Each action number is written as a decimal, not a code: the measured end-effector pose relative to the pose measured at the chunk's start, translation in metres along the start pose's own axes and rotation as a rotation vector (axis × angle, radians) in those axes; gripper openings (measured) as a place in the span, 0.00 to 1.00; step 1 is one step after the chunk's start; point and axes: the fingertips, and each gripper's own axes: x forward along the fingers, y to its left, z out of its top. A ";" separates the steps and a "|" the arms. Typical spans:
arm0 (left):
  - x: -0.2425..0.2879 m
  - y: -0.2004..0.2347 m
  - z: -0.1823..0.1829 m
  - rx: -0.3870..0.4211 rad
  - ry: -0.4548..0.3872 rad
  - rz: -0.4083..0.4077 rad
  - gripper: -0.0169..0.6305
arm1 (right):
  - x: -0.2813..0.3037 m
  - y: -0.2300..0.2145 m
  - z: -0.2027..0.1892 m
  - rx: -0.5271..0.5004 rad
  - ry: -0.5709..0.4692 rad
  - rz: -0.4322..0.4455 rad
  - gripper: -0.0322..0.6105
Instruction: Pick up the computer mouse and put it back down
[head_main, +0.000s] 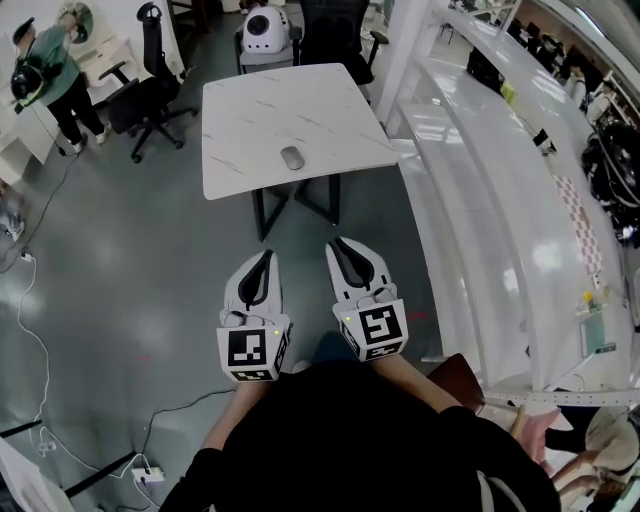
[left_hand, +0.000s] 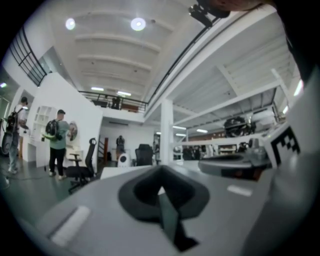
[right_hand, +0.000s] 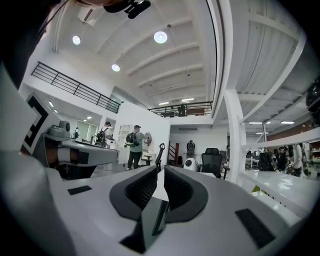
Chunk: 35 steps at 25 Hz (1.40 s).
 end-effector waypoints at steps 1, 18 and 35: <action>-0.001 0.000 -0.002 -0.003 0.004 0.000 0.04 | -0.001 0.001 -0.002 0.005 0.006 0.005 0.08; 0.047 0.032 -0.018 -0.007 0.001 0.008 0.04 | 0.061 -0.026 -0.016 0.029 -0.014 -0.007 0.30; 0.211 0.096 -0.018 -0.032 0.019 0.034 0.04 | 0.236 -0.106 -0.042 0.054 0.058 0.090 0.33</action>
